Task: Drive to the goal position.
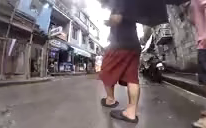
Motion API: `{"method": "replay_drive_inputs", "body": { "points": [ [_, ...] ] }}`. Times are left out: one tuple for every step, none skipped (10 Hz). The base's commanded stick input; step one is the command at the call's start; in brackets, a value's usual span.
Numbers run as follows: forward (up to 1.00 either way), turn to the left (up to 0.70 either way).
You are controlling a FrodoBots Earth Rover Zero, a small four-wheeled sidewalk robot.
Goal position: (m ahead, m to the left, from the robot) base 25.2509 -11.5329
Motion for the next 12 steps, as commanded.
{"method": "replay_drive_inputs", "body": {
  "points": [
    [0.0, 0.0],
    [0.0, 0.0],
    [0.0, 0.0],
    [0.0, 0.0],
    [0.03, 0.0],
    [0.62, 0.0],
    [0.99, 0.0],
    [0.99, 0.0],
    [0.99, 0.0],
    [0.99, 0.0],
    [0.99, 0.0],
    [0.99, 0.0]
  ]
}}
